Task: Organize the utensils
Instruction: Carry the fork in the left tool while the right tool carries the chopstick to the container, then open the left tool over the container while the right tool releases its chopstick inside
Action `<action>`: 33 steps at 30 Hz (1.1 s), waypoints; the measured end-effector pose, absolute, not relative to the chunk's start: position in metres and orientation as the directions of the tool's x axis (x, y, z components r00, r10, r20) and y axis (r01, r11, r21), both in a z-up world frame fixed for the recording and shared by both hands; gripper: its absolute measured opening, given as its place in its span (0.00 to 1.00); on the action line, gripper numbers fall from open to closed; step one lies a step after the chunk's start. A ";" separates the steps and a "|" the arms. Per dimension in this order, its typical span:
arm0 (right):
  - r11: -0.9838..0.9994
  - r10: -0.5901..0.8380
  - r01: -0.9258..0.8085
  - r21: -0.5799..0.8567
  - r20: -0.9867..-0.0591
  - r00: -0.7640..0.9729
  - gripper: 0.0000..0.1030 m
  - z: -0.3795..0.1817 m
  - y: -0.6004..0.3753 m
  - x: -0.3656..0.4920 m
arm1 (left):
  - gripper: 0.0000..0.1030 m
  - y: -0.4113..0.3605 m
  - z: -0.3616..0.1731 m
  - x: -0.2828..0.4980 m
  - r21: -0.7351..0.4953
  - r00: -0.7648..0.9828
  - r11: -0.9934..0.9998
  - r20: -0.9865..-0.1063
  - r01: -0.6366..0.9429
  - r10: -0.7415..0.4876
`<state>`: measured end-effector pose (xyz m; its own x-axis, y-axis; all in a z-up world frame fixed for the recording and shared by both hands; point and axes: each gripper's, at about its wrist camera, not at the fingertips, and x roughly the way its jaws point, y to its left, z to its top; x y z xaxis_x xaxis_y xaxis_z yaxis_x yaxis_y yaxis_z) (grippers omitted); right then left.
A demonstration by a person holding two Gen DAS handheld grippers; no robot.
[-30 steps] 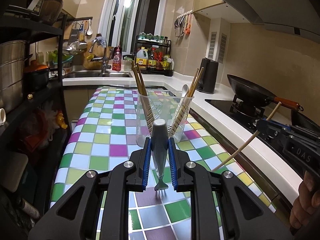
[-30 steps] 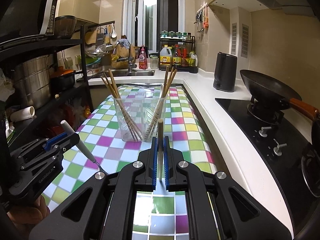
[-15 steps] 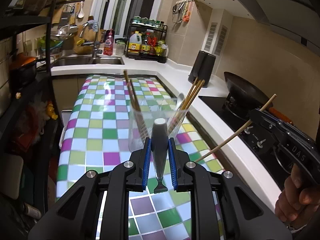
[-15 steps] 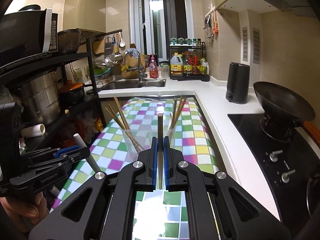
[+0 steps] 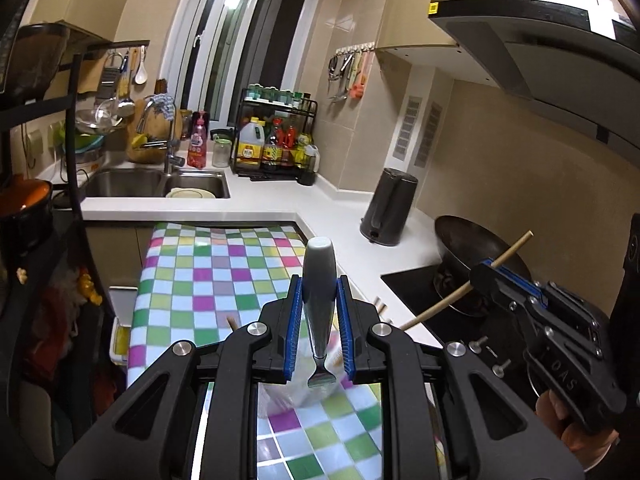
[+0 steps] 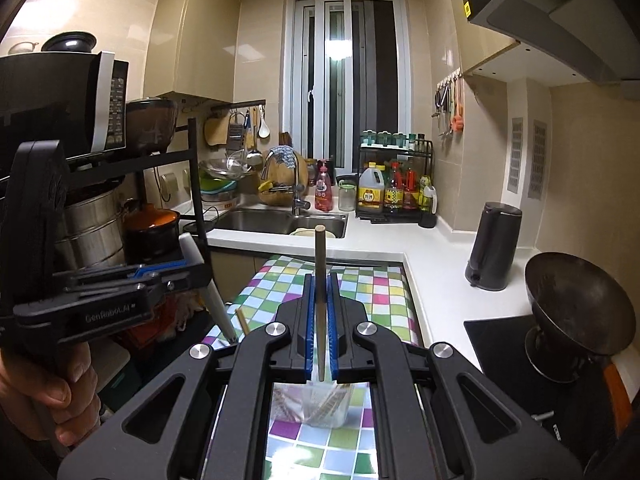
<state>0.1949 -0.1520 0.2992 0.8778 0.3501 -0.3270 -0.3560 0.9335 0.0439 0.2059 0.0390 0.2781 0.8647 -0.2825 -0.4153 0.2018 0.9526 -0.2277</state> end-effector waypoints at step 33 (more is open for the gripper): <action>0.936 0.338 -0.341 0.086 -0.484 0.807 0.27 0.212 -0.142 0.252 | 0.36 0.020 0.212 0.249 -0.074 0.830 0.992 -0.544 0.101 -0.125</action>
